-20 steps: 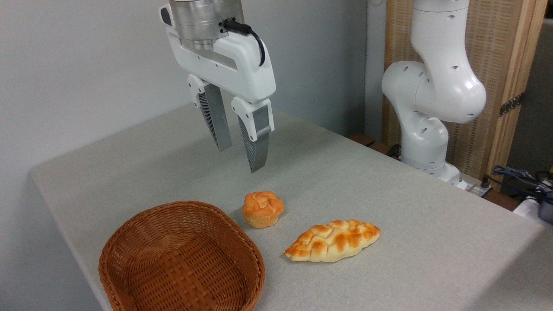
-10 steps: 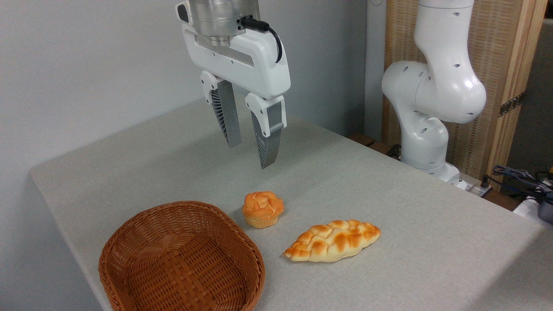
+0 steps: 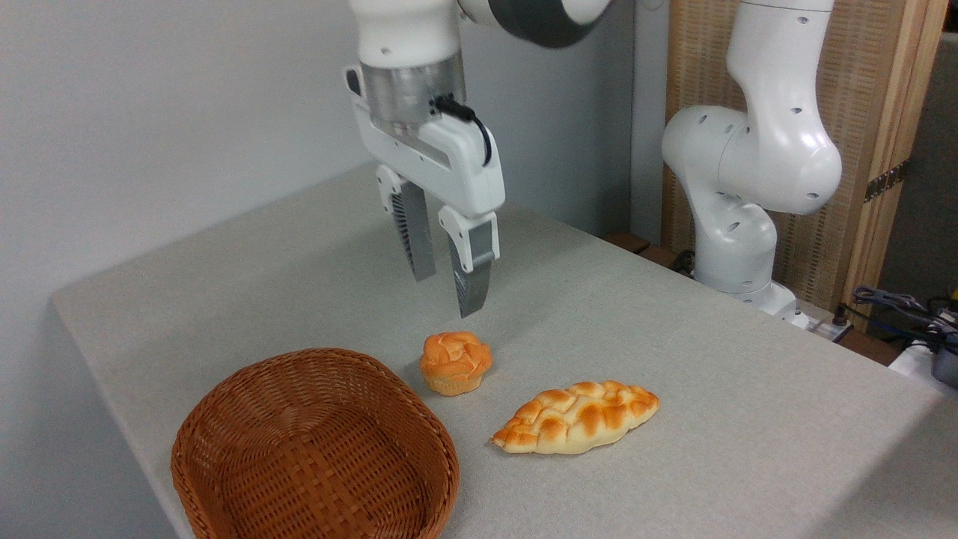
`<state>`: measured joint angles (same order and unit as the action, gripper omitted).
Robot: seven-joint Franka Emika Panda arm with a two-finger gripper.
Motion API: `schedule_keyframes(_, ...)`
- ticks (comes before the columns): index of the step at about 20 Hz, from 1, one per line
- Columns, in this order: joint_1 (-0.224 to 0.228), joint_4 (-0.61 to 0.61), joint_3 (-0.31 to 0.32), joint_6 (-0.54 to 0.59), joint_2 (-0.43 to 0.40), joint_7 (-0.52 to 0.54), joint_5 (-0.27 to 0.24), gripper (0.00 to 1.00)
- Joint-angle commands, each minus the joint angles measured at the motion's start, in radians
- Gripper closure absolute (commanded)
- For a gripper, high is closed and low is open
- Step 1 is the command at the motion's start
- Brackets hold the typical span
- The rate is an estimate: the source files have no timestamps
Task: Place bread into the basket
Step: 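Close the gripper on the round orange bun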
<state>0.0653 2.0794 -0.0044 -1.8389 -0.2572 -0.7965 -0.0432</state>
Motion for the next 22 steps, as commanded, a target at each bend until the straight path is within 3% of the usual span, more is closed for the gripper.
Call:
schedule_keyframes(1, 0.008, 0.163, -0.032, -0.155, -0.040, 0.013, -0.015, 0.00)
schedule_keyframes(4, 0.011, 0.232, -0.034, -0.282, -0.016, 0.013, -0.014, 0.00)
schedule_keyframes(9, 0.017, 0.249, -0.060, -0.312, 0.045, 0.003, -0.010, 0.01)
schedule_keyframes(11, 0.018, 0.249, -0.065, -0.312, 0.058, -0.044, -0.014, 0.55)
schedule_keyframes(13, 0.018, 0.249, -0.068, -0.312, 0.073, -0.073, -0.014, 0.80)
schedule_keyframes(22, 0.019, 0.243, -0.072, -0.298, 0.082, -0.075, -0.014, 0.79)
